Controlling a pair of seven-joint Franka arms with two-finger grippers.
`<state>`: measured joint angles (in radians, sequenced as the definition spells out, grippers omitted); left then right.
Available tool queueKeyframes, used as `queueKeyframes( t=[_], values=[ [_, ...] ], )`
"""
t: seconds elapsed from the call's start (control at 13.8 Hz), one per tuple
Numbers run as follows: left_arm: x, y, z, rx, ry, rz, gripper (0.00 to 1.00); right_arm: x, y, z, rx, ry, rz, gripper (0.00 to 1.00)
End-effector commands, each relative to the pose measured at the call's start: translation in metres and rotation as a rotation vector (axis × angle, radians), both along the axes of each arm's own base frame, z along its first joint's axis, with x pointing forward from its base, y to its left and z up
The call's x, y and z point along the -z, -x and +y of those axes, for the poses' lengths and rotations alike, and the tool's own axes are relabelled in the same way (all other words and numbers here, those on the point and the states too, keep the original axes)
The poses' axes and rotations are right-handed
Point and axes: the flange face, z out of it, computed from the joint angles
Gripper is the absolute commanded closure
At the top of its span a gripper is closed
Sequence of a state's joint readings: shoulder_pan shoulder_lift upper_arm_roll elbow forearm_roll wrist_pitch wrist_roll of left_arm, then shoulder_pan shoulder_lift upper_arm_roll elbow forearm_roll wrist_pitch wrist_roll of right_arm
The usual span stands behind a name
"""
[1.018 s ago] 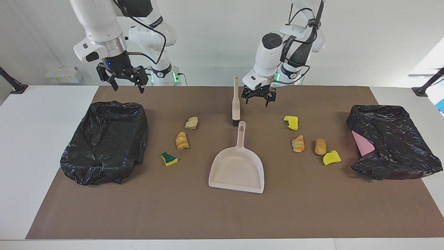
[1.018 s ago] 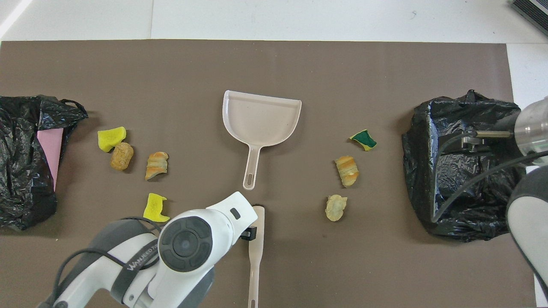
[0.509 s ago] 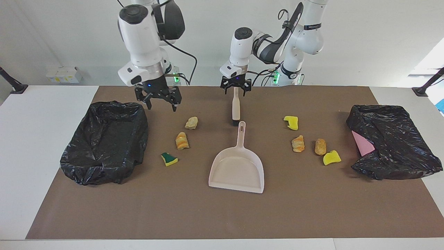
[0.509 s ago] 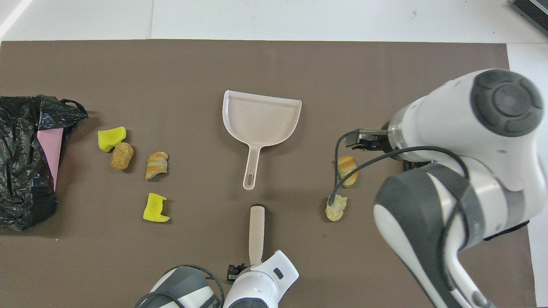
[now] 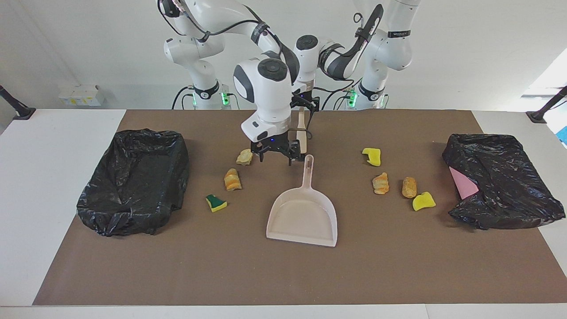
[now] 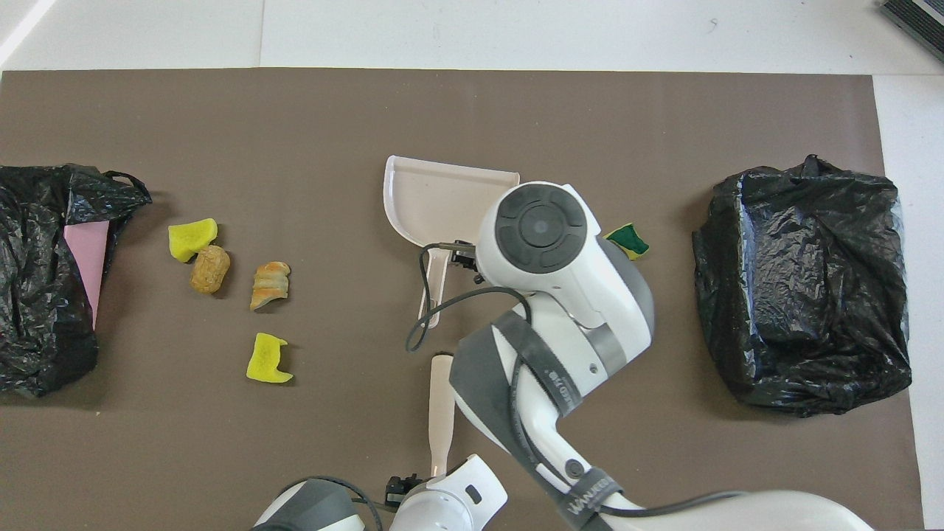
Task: Sweep and dump trash in bin
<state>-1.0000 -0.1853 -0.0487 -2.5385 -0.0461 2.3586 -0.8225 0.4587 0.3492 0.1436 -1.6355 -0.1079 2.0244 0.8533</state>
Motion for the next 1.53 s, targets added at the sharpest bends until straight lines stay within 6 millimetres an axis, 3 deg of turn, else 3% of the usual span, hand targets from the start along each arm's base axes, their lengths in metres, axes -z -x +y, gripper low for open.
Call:
queueKeyframes(
  t=[0.0,0.29,0.44,0.65,1.02,1.24,1.31,1.38,1.45],
  values=[
    [0.0,0.002,0.012,-0.02,0.006,0.003,0.99,0.041,-0.009,0.049,0.04,0.008,-0.02,0.0],
    [0.004,-0.006,0.023,-0.042,-0.007,0.011,1.0,0.079,-0.003,0.094,-0.007,0.01,0.004,0.0],
    [0.01,-0.011,0.043,-0.064,-0.009,0.01,1.0,0.08,-0.004,0.091,-0.019,0.029,-0.003,0.0],
    [-0.002,-0.028,0.077,-0.061,0.002,0.002,1.0,0.081,-0.01,0.085,-0.017,0.037,-0.022,0.02],
    [-0.016,-0.073,0.125,-0.155,-0.014,0.012,1.0,0.079,-0.009,0.086,-0.012,0.027,-0.017,0.37],
    [-0.029,-0.108,0.155,-0.202,-0.025,-0.013,1.0,0.079,-0.009,0.084,-0.002,0.024,-0.011,0.82],
    [-0.036,-0.12,0.167,-0.201,-0.027,-0.012,1.0,0.085,-0.009,0.081,-0.001,0.031,-0.005,0.85],
    [-0.048,-0.136,0.18,-0.222,-0.032,-0.004,1.0,0.085,-0.018,0.067,0.016,0.022,-0.005,0.96],
    [-0.058,-0.147,0.19,-0.235,-0.037,-0.003,1.0,0.077,-0.023,0.057,0.026,0.019,-0.012,0.98]
  ],
)
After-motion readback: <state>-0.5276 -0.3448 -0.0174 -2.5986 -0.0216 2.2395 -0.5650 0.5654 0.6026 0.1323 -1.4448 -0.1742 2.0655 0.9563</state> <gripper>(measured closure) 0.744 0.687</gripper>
